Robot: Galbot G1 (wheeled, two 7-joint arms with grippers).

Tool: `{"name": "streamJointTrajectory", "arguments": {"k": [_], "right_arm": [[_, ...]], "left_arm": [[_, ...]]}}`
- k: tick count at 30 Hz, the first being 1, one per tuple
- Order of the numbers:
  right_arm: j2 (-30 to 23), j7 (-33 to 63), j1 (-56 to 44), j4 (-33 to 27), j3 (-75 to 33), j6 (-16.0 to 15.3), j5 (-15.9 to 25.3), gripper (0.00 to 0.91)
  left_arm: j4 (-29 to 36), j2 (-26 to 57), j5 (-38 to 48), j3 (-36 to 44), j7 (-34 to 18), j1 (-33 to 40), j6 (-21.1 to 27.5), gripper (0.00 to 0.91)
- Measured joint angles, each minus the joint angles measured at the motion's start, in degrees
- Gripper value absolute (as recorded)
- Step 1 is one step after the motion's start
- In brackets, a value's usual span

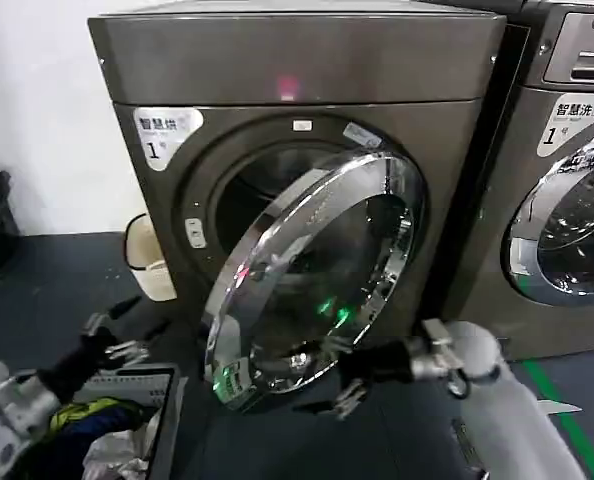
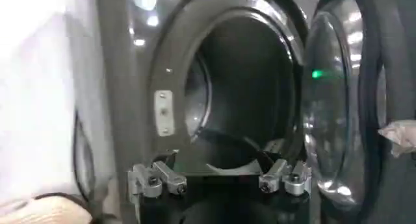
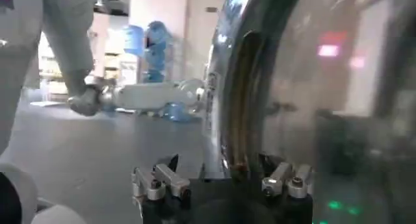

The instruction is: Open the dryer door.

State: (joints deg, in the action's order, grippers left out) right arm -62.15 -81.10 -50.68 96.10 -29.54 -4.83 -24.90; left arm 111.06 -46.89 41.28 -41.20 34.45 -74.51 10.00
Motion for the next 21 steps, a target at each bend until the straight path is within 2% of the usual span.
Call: {"name": "streamJointTrajectory", "arguments": {"k": [5,8,18,21], "right_arm": [[-1.8,4.4,-5.5,2.4,-11.3,-0.1,0.6,0.907],[-2.9,9.3,-8.6,4.2,-18.3,0.0,-0.5,0.907],[-4.5,30.6,-17.6,11.0,-37.0,0.6,-1.7,0.907],[-5.0,38.9,-19.9,12.8,-42.3,-2.5,-2.2,0.907]], "left_arm": [[2.4,0.5,0.5,4.1,0.3,2.0,1.2,0.907],[3.6,1.3,0.8,6.0,0.7,3.2,1.2,0.907],[6.6,3.2,0.4,12.6,2.3,5.1,0.1,0.907],[6.9,3.9,0.4,15.7,2.6,6.2,-1.4,0.907]]}}
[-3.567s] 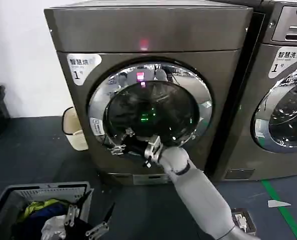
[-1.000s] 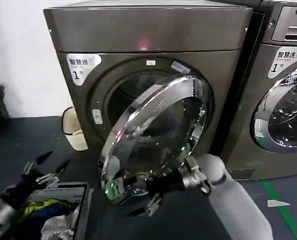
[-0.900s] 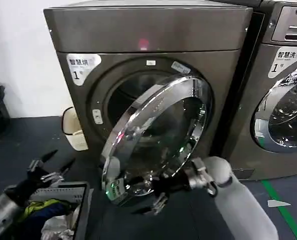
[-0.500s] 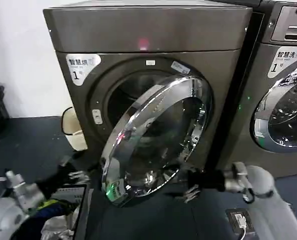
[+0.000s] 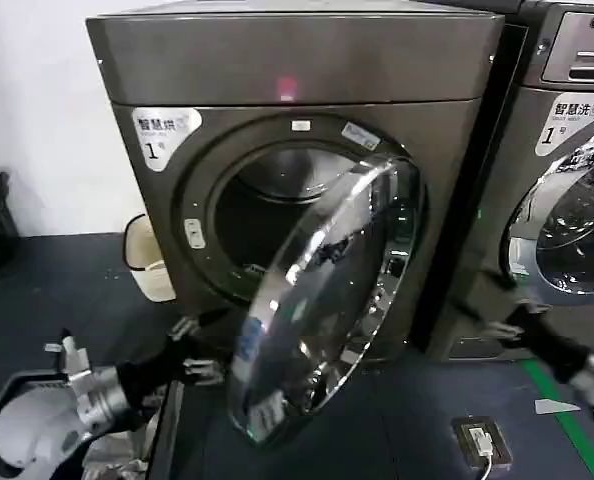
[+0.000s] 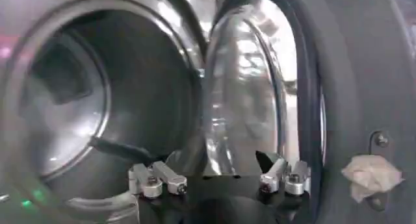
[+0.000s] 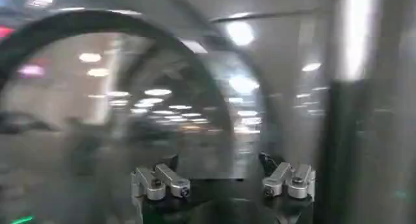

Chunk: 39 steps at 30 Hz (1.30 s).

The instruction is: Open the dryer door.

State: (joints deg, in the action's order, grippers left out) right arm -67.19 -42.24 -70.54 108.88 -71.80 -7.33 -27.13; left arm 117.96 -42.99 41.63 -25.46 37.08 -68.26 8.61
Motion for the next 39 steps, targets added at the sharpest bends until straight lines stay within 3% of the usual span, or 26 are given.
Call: {"name": "streamJointTrajectory", "arguments": {"k": [7,12,17,28,39], "right_arm": [[1.0,18.3,-5.9,1.3,-12.2,-3.4,0.2,0.907],[2.2,25.2,-7.9,0.2,-19.7,-4.2,1.5,0.907],[3.6,26.3,-10.9,-1.3,-26.8,-3.3,2.1,0.907],[4.2,29.0,-17.8,2.2,-38.4,-4.9,2.8,0.907],[3.9,33.0,-21.7,1.5,-48.0,-5.0,2.5,0.907]], "left_arm": [[0.5,1.5,-0.5,9.8,0.3,3.6,-2.9,0.907],[-0.6,0.5,-1.1,17.3,0.0,7.3,-4.1,0.907],[-2.2,-1.6,-2.1,24.9,-0.1,12.1,-4.0,0.907],[-7.1,-8.6,-1.6,40.4,-1.9,25.3,-3.5,0.907],[-17.1,-19.3,-1.5,53.1,-2.6,36.8,-3.9,0.907]]}}
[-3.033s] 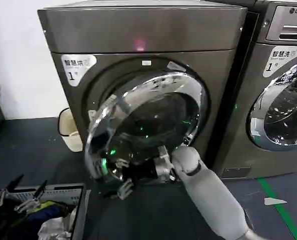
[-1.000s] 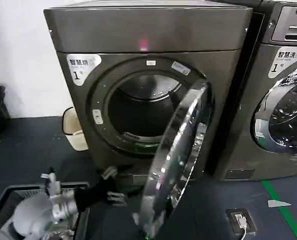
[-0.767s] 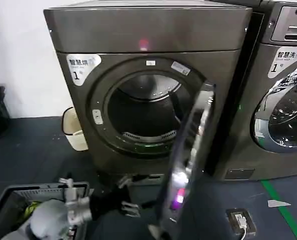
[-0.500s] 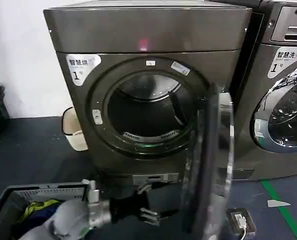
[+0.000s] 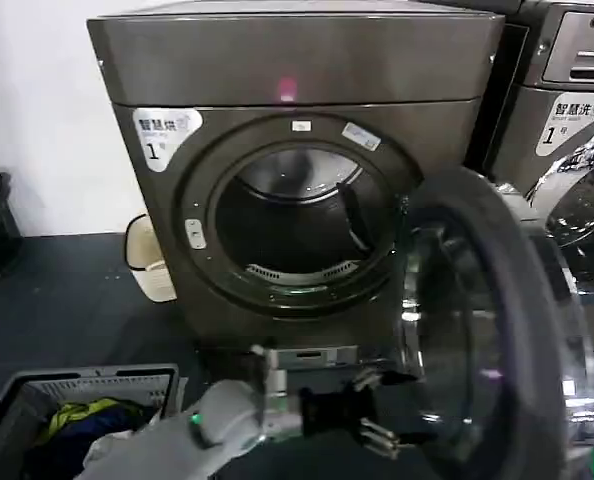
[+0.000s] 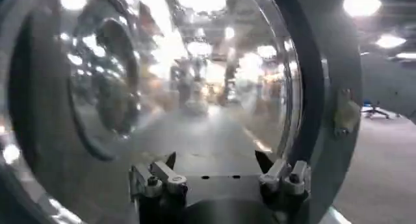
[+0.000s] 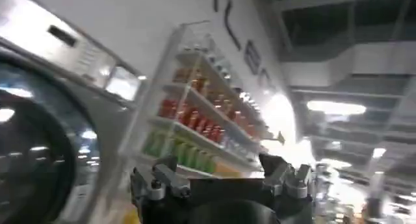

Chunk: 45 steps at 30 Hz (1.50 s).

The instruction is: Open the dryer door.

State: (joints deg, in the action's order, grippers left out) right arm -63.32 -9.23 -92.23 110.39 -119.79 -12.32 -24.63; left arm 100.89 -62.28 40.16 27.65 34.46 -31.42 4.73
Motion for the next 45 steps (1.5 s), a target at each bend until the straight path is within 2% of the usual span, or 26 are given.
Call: {"name": "streamJointTrajectory", "arguments": {"k": [9,15,29,34,38,45], "right_arm": [[-1.4,-0.2,-1.2,1.4,-5.3,-0.2,-0.3,0.907],[-2.6,-0.2,-1.0,2.4,-5.6,-0.2,-0.3,0.907],[-2.5,-0.3,-1.0,1.5,-6.6,0.4,-0.3,0.907],[-2.1,-0.3,-1.0,1.0,-6.9,0.5,-0.3,0.907],[-1.9,-0.3,-1.1,0.5,-7.0,0.8,-0.3,0.907],[-1.4,-0.3,-1.3,-0.5,-7.4,1.6,-0.3,0.907]], "left_arm": [[-7.8,-8.9,-0.2,4.6,-0.9,5.8,-0.8,0.907],[-13.0,-14.4,-0.7,5.7,-4.0,8.1,-1.4,0.907],[-23.9,-24.6,-0.8,6.6,-5.7,13.0,-2.7,0.907],[-27.0,-27.7,-1.1,6.4,-6.9,14.2,-3.4,0.907],[-29.1,-29.9,-1.3,5.5,-10.4,15.1,-3.6,0.907],[-31.8,-29.9,-3.3,4.4,-13.6,16.1,-4.7,0.907]]}}
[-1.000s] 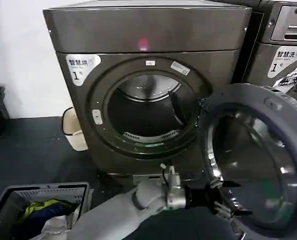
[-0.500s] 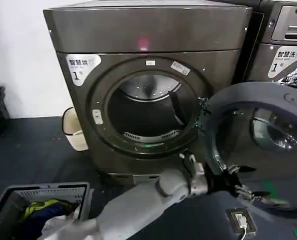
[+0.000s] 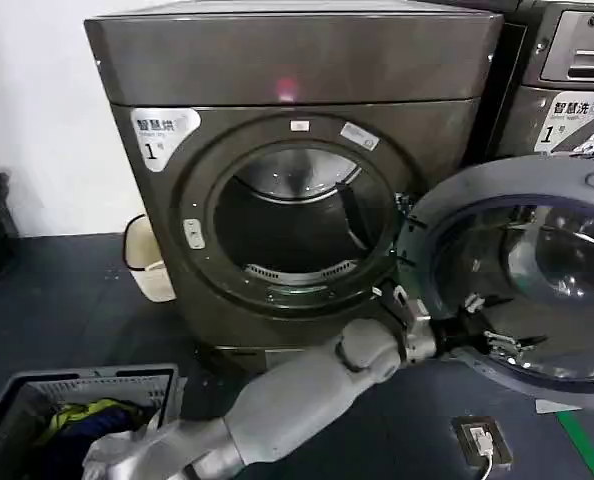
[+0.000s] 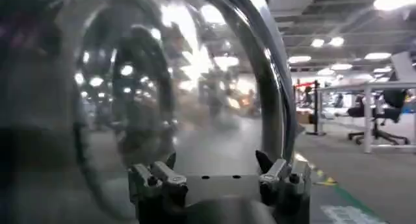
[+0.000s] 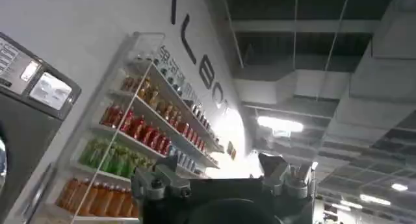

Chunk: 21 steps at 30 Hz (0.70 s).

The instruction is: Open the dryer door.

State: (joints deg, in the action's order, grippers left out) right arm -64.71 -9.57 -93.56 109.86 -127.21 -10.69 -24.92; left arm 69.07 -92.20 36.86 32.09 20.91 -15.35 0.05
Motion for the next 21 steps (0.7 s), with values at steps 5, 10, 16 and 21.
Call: {"name": "streamJointTrajectory", "arguments": {"k": [5,10,16,21], "right_arm": [[0.2,0.0,-0.1,-0.2,-0.2,0.1,0.0,0.907],[0.2,0.0,-0.1,-0.1,-0.2,0.1,0.0,0.907],[0.6,-0.1,0.0,-0.4,-0.2,0.2,0.0,0.907],[0.9,-0.1,0.5,-0.2,-0.2,0.2,0.0,0.907]], "left_arm": [[0.0,0.0,0.0,-0.2,-1.3,0.1,-1.5,0.907],[0.8,0.0,-0.2,0.5,-4.1,-0.5,-5.7,0.907],[4.3,0.1,2.7,1.2,-3.8,-2.0,-7.9,0.907],[9.3,6.8,3.1,1.6,-4.9,-3.6,-12.7,0.907]]}}
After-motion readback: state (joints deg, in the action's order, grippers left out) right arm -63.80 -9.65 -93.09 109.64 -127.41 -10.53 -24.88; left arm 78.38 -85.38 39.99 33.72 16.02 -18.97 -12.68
